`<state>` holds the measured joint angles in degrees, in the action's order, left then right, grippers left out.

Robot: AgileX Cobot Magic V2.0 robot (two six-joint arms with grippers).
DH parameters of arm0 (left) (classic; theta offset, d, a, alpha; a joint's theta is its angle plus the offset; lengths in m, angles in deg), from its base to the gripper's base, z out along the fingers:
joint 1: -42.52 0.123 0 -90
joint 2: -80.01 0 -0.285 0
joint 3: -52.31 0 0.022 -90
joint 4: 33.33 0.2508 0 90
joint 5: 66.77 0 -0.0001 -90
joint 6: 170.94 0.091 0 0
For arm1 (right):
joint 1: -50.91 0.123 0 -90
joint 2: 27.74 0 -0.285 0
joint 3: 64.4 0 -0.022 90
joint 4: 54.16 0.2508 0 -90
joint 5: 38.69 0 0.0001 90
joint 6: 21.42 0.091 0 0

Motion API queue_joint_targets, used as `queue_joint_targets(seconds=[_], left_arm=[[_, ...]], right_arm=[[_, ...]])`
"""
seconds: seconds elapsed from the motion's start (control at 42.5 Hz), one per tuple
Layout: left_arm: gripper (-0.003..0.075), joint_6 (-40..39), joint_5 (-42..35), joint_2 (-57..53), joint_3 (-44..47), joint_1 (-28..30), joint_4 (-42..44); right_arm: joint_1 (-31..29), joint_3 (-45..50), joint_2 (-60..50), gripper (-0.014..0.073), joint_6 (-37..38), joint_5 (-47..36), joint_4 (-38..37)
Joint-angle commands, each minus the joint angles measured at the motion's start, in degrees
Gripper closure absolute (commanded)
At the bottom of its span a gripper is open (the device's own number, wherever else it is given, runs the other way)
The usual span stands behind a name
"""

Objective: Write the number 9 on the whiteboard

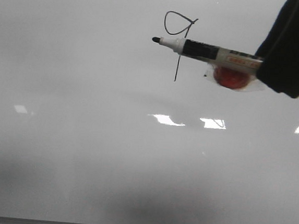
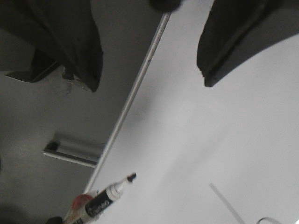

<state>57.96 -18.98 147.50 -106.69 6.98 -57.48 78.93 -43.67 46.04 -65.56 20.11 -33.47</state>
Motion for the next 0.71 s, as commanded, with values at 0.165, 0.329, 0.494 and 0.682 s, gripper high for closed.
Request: queue_joint_targets(seconds=[0.165,0.329,0.494,0.682], left_arm=[[0.0288,5.8,-1.0,12.2,-10.7,-12.7,-4.4],[0.0288,5.9,1.6,18.4,-15.9,-17.1,-4.4],[0.0288,6.1,2.0,21.2,-17.9,-18.4,-4.4],[0.0409,6.1,1.9,21.5,-17.9,-18.4,-4.4]], right_arm=[[0.7,-1.5,-6.9,0.066,-6.6,6.6,4.9],[0.7,-1.5,-6.9,0.066,-6.7,7.6,4.9],[0.7,-1.5,-6.9,0.066,-6.7,7.7,4.9],[0.7,-1.5,-6.9,0.066,-6.7,7.5,4.9]])
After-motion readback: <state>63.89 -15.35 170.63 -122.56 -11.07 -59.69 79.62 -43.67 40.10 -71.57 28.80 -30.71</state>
